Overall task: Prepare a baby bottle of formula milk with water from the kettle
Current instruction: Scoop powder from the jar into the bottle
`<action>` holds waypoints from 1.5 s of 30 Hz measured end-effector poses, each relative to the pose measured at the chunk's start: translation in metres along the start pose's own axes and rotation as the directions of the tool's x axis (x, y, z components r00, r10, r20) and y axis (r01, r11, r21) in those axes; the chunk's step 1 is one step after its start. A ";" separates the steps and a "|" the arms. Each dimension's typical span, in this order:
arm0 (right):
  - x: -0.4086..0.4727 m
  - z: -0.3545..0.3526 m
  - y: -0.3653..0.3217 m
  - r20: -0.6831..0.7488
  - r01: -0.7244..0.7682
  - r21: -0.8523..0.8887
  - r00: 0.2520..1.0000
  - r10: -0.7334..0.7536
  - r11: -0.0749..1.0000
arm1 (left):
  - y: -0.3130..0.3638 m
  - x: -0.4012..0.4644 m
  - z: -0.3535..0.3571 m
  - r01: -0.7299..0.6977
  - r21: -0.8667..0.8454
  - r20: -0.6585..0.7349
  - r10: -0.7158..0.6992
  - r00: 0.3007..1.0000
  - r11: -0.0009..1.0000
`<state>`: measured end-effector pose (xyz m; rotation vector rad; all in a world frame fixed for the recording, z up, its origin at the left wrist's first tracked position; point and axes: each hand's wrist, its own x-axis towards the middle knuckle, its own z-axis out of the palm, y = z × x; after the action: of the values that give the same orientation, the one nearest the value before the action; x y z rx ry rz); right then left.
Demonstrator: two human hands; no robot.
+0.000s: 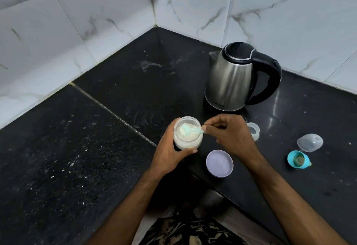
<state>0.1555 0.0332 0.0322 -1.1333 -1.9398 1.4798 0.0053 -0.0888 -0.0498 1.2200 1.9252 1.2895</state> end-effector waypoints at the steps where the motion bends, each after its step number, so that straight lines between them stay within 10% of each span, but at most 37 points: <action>1: 0.000 -0.001 0.000 -0.004 -0.003 0.007 1.000 0.003 1.000 | 0.000 0.001 0.000 -0.002 0.002 0.001 0.002 1.000 1.000; 20: -0.015 -0.044 -0.014 -0.107 -0.045 0.208 0.992 0.069 0.977 | 0.014 0.005 -0.002 0.098 -0.050 0.004 -0.098 0.995 0.994; 28: -0.020 -0.084 -0.007 -0.213 -0.018 0.228 0.975 0.068 0.974 | 0.058 0.018 0.009 -0.107 0.073 -0.169 0.119 0.979 0.992; 37: -0.026 -0.115 0.007 -0.340 -0.001 0.288 0.935 0.104 0.958 | 0.092 0.031 0.067 -0.294 0.063 -0.005 0.295 0.955 0.954; 45: -0.035 -0.127 0.020 -0.367 -0.053 0.289 0.916 0.162 0.956 | 0.070 0.037 0.126 -0.038 -0.081 0.126 0.048 0.991 0.996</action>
<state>0.2777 0.0783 0.0588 -1.3052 -1.3775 1.3969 0.1159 0.0100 -0.0364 1.2787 1.7512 1.2645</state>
